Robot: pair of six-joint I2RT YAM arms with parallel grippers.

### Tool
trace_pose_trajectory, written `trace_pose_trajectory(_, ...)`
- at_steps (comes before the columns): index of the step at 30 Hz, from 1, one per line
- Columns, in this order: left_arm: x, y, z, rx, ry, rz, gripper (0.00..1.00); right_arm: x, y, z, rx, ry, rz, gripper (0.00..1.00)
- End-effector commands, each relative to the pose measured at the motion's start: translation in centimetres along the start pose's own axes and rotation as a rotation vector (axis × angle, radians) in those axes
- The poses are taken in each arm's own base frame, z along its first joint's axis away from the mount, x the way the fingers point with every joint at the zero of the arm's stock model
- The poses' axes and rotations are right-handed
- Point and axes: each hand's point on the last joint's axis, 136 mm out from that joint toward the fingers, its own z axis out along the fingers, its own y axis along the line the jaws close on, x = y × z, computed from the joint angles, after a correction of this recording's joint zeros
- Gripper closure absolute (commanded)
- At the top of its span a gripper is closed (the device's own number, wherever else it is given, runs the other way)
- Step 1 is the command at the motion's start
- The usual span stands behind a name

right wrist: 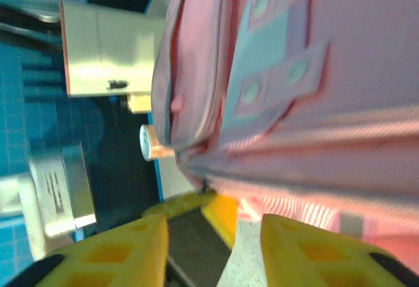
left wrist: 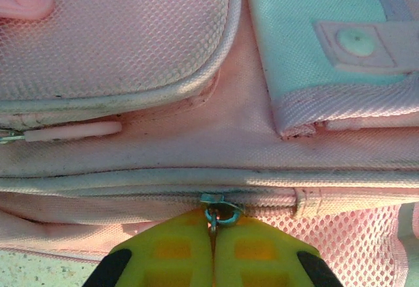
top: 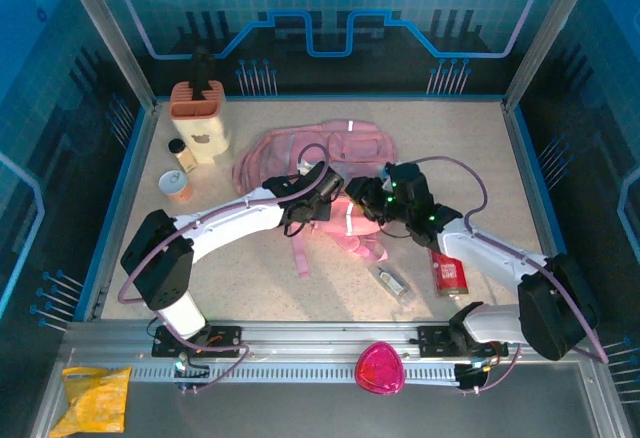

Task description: Pack the student bag

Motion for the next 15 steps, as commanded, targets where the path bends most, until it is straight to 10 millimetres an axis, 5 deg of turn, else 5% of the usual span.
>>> trace_pose_trajectory(1, -1.2, -0.5, -1.0, 0.048, -0.033, -0.042, 1.00, 0.6, -1.3, 0.6, 0.045, -0.010, 0.048, 0.47)
trace_pose_trajectory(10, -1.4, -1.0, -1.0, 0.063, -0.026, -0.037, 1.00, -1.0, -3.4, 3.5, 0.092, -0.065, 0.122, 0.41)
trace_pose_trajectory(15, -1.1, -1.5, -0.7, 0.087, -0.004, 0.015, 1.00, -3.6, -3.5, 3.4, 0.075, -0.164, 0.065, 0.67)
